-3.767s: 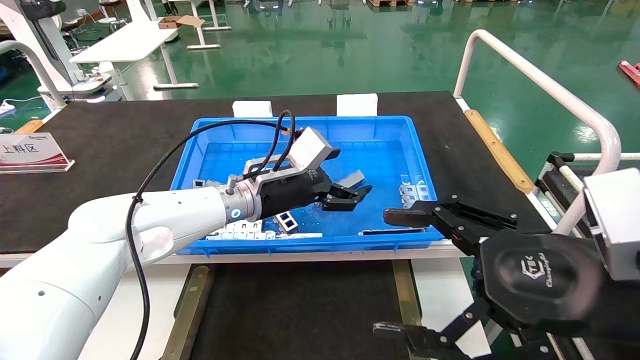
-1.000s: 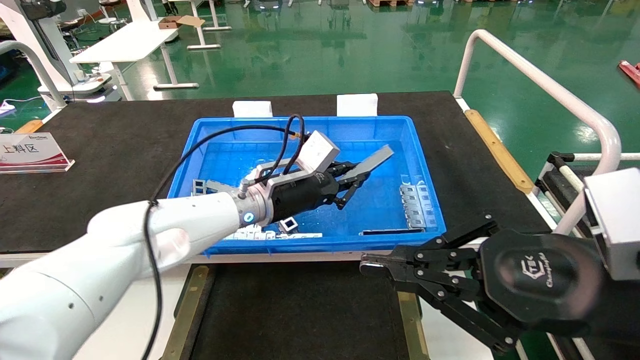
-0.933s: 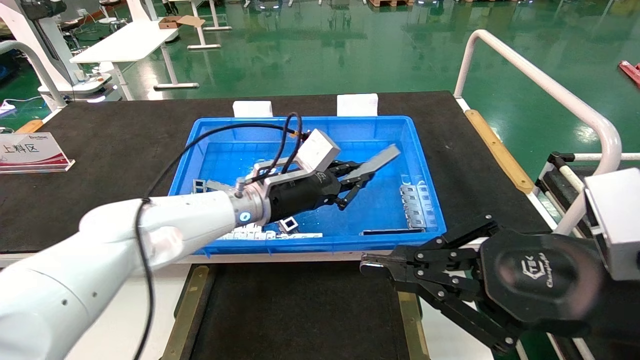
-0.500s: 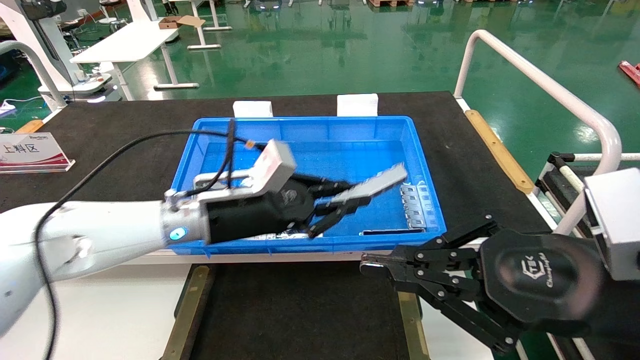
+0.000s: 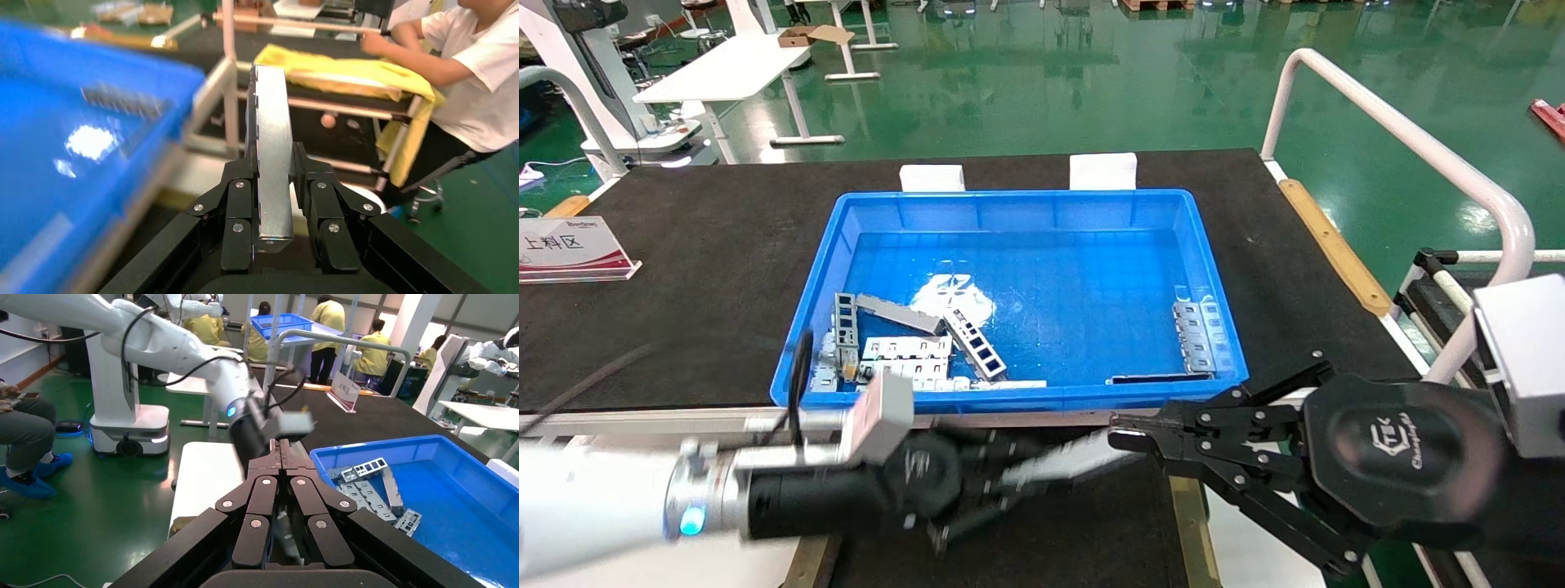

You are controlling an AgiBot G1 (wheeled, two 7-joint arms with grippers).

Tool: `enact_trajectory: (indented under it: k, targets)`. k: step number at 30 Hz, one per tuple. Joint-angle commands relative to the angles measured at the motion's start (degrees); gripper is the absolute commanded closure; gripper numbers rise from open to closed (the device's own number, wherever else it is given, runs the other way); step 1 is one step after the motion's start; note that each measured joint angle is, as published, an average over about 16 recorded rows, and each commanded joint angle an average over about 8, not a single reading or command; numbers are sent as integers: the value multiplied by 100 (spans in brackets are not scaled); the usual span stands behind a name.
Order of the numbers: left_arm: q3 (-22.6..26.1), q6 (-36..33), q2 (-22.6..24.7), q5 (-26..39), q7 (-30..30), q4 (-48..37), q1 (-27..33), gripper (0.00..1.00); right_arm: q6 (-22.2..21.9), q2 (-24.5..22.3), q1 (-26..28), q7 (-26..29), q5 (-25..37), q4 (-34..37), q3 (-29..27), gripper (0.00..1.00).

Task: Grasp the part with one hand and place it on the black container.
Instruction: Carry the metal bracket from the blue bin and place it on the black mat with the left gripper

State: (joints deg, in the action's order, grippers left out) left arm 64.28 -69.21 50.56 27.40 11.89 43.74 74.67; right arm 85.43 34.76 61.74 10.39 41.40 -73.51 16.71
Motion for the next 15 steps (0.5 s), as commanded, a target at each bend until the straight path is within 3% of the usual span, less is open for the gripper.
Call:
enact_trajectory:
  k: [1, 8, 15]
  targets:
    - [28, 149, -214, -31, -114, 325, -226, 100, 0, 0, 0, 0, 0, 0, 1, 100]
    - [87, 1332, -442, -248, -322, 1177, -1145, 100, -1, -1, 1, -2, -2, 0, 3, 100]
    - [73, 2534, -177, -552, -416, 1581, -1923, 100, -2, -2, 1, -3, -4, 0, 6, 100]
